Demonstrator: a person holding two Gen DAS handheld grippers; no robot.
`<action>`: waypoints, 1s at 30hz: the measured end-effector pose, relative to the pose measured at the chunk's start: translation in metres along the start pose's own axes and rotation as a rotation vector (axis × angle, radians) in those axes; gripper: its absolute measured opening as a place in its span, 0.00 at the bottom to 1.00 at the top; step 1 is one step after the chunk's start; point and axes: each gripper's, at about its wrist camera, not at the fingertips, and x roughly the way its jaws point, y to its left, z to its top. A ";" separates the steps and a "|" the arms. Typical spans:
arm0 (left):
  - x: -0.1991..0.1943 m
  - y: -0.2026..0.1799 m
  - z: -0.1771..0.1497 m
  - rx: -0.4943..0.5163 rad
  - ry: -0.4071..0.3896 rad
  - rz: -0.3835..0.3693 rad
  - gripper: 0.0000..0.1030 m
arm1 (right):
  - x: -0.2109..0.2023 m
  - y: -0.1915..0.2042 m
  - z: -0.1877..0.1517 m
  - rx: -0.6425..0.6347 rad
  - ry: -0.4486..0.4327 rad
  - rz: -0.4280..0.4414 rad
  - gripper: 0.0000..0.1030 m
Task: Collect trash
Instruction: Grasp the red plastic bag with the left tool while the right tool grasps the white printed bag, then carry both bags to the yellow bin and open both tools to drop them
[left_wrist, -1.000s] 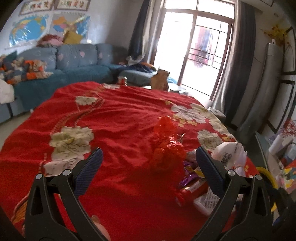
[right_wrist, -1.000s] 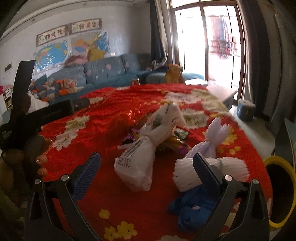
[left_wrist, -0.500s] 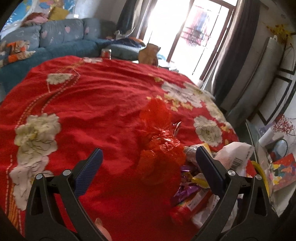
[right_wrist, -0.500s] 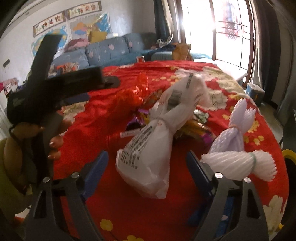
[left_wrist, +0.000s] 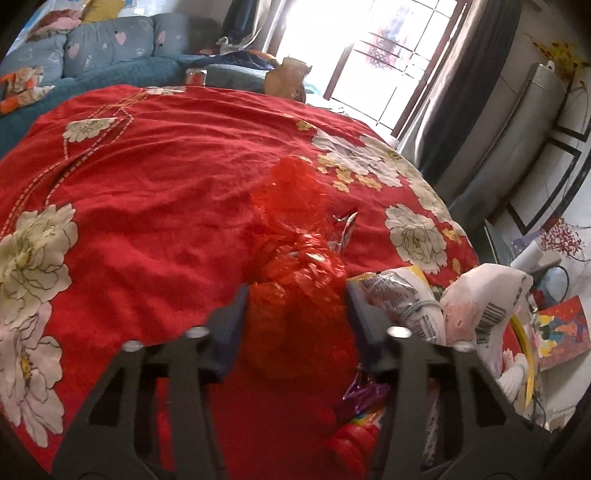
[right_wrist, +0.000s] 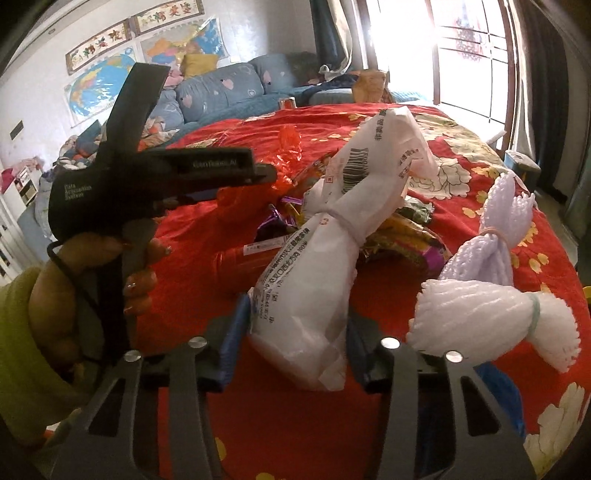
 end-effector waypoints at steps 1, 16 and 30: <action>-0.002 0.001 0.000 -0.003 -0.005 -0.002 0.30 | -0.002 -0.001 0.000 0.003 -0.006 0.004 0.42; -0.055 0.005 0.008 -0.021 -0.124 -0.065 0.18 | -0.041 -0.001 -0.003 -0.038 -0.123 0.062 0.41; -0.089 -0.059 0.000 0.103 -0.173 -0.177 0.18 | -0.084 -0.030 0.003 0.034 -0.231 0.008 0.41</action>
